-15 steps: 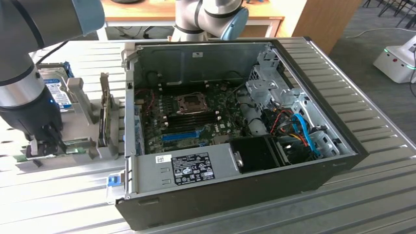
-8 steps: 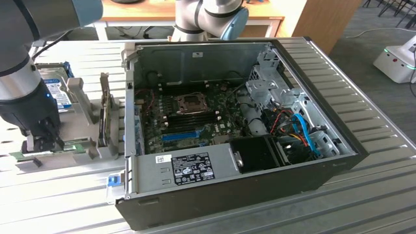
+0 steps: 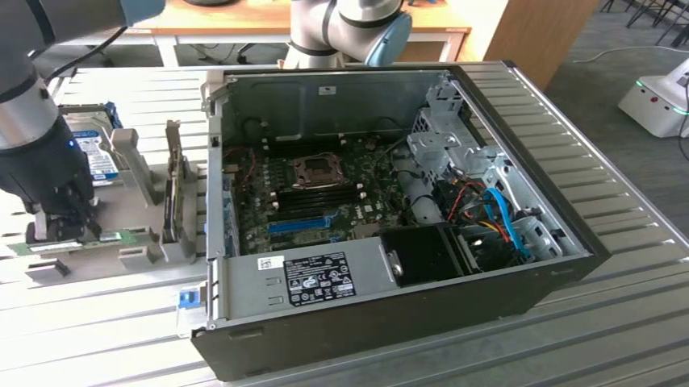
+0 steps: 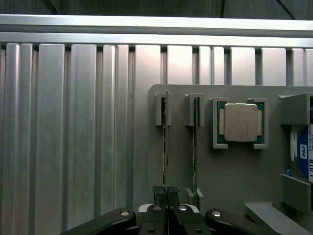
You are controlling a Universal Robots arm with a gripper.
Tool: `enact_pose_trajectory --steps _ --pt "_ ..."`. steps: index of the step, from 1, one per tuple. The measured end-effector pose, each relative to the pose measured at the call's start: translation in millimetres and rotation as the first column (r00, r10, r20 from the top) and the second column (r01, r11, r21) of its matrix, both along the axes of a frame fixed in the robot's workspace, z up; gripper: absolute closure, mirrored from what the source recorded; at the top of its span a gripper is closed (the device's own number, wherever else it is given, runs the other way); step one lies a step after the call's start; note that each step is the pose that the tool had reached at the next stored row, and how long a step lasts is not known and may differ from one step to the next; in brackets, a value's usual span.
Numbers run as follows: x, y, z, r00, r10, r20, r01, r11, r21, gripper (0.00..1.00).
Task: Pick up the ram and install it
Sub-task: 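Pick up the ram and move it above insertion slot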
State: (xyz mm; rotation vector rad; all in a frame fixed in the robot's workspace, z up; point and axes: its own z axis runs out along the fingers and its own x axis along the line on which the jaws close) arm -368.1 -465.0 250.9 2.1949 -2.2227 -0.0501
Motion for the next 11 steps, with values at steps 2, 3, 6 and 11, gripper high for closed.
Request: enact_pose_trajectory --steps 2,3,6,11 --pt "0.1 0.0 5.4 1.0000 0.000 0.0000 0.000 1.0000 0.0000 0.88" --pt "0.2 0.0 8.3 1.0000 0.000 0.0001 0.000 1.0000 0.0000 0.88" --pt "0.4 0.0 16.2 1.0000 0.000 0.0000 0.000 1.0000 0.0000 0.88" --pt "0.7 0.0 30.6 1.0000 0.000 -0.0001 0.000 1.0000 0.0000 0.88"
